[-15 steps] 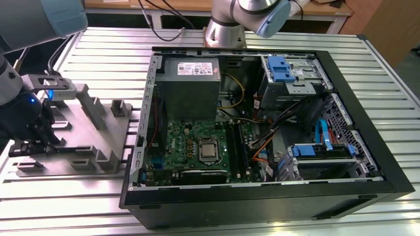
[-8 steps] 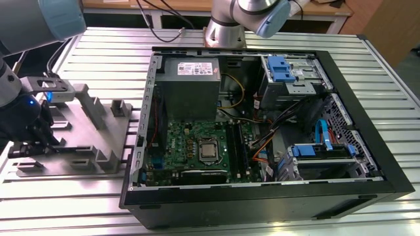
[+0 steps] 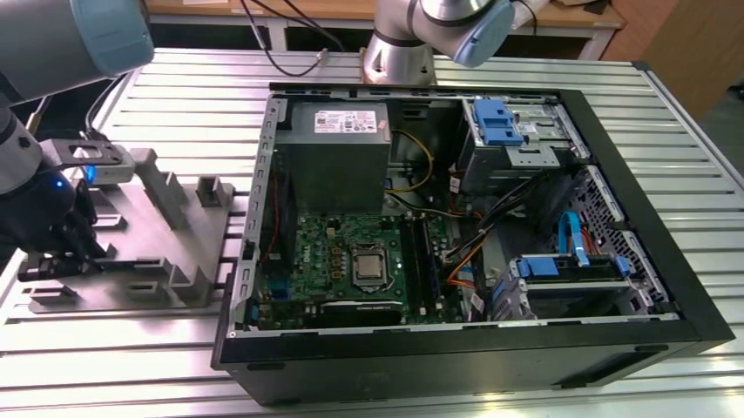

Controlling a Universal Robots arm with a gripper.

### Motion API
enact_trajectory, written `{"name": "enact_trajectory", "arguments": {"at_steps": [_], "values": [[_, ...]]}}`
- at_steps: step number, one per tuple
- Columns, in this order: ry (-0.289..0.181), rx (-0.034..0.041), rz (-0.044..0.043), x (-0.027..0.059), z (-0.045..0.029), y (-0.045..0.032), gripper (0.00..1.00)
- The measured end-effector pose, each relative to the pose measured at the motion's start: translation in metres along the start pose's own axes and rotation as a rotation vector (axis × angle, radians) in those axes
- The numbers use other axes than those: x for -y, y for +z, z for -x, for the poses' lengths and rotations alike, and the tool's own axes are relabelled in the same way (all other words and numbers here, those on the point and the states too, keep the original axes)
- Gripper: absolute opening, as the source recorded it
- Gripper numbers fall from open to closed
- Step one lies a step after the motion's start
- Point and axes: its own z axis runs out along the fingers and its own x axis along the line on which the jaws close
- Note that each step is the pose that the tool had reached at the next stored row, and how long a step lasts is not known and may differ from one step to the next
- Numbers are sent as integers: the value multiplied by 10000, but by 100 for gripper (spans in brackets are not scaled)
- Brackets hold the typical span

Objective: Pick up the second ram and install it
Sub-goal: 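Pick up the second ram and move it above second insertion slot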

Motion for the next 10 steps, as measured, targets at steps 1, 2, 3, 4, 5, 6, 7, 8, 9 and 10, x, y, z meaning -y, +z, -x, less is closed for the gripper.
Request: {"name": "enact_trajectory", "arguments": {"at_steps": [1, 2, 3, 4, 5, 6, 7, 8, 9, 10], "values": [[-1, 0, 0, -3, 10, 21, 30], [-1, -1, 2, -6, 15, 23, 30], [-1, -1, 2, -7, 17, 24, 30], [-1, 0, 1, -8, 21, 27, 30], [-1, 0, 1, -8, 25, 28, 30], [-1, 1, 0, -8, 29, 29, 30], [-2, 0, 0, -8, 29, 29, 30], [-1, 0, 1, -8, 33, 29, 30], [-1, 0, 1, -8, 38, 29, 30], [0, 0, 0, -8, 38, 30, 30]]}}
